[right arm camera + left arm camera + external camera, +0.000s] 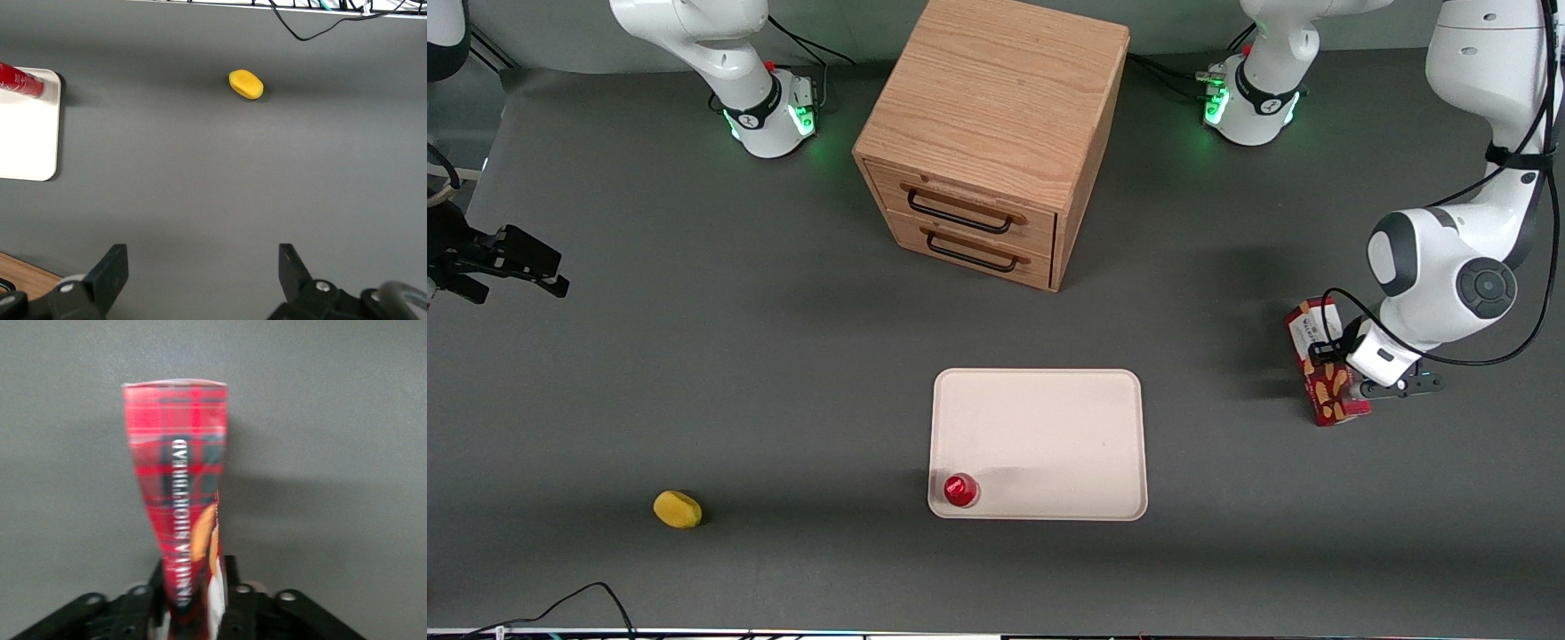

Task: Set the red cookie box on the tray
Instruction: 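Close the left gripper on the box and lift it upright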

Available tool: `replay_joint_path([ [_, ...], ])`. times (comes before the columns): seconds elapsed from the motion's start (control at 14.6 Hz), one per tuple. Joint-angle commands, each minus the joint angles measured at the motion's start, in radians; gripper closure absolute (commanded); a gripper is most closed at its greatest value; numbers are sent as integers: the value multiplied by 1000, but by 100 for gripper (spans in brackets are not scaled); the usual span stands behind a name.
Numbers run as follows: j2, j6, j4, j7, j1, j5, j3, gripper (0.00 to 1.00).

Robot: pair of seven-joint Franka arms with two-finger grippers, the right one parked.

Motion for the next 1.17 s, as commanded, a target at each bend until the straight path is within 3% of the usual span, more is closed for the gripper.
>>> replay_joint_path([
  [0.0, -9, 3, 5, 15, -3, -20, 1, 100],
  [0.14, -23, -46, 40, 4, -14, -21, 1, 100],
  [0.27, -47, -200, 124, -7, -19, -21, -2, 100],
  [0.48, -75, -498, 321, -51, -34, -20, -25, 100],
  [0.69, -69, -691, 518, -140, -69, -18, -49, 100],
  [0.89, -46, -790, 672, -262, -138, -15, -63, 100],
  [1.1, 0, -778, 721, -432, -227, -15, -63, 100],
])
